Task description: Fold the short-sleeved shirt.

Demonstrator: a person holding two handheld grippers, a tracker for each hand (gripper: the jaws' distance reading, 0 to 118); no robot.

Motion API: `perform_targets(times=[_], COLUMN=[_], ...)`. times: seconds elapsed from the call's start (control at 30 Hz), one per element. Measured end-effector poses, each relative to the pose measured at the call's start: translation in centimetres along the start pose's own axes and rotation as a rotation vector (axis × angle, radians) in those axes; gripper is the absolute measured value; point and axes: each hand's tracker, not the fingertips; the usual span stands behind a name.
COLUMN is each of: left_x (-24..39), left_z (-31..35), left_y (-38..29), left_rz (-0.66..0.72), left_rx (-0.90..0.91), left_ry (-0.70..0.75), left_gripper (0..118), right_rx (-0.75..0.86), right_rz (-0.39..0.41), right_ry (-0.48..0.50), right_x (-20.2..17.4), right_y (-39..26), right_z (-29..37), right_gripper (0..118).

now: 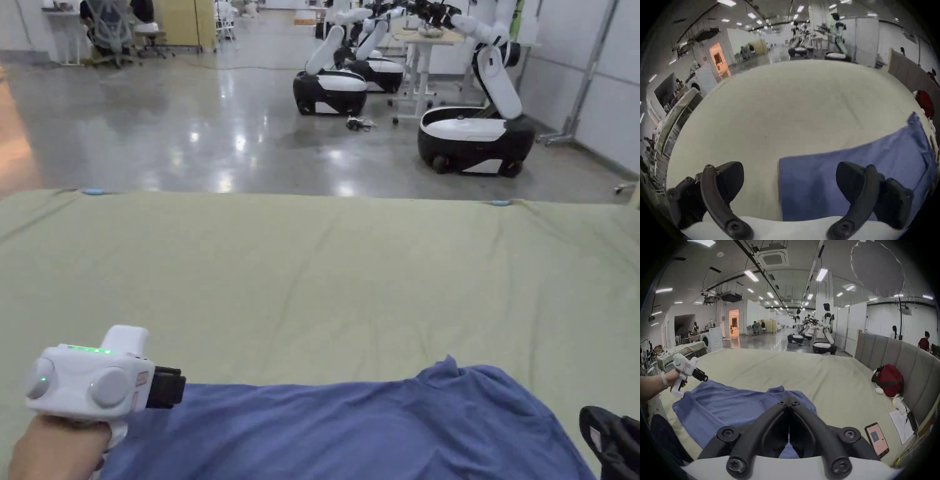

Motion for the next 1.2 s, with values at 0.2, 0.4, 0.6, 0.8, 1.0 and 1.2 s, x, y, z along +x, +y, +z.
perform_targets(times=[0.2, 0.4, 0.6, 0.8, 1.0, 1.2], left_x=[1.9, 4.1, 3.6, 1.7, -1.0, -3.0], left_z=[0.3, 4.8, 6.5, 7.3, 16.3, 23.1], left_y=[-0.3, 0.4, 0.8, 1.0, -1.7, -11.5], left_rz=[-0.045, -0.107, -0.099, -0.052, 0.001, 0.078], left_rx=[-0.058, 0.06, 0.085, 0.113, 0.268, 0.299], left_ry=[-0.039, -0.13, -0.149, -0.143, -0.157, -0.202], left_gripper=[25, 2, 2, 2, 2, 2], right_rx=[-0.199, -0.457, -0.617, -0.523, -0.297, -0.237], right_rz=[-0.028, -0.068, 0.017, 0.043, 0.062, 0.07], right_ry=[-0.035, -0.009, -0.018, 0.014, 0.036, 0.067], right_x=[4.1, 8.0, 5.9, 5.1, 6.1, 5.3], right_y=[0.6, -0.3, -1.8, 1.5, 5.0, 0.2], right_z=[-8.1, -21.6, -25.4, -20.5, -9.2, 1.8], right_gripper=[25, 96, 67, 5, 5, 5])
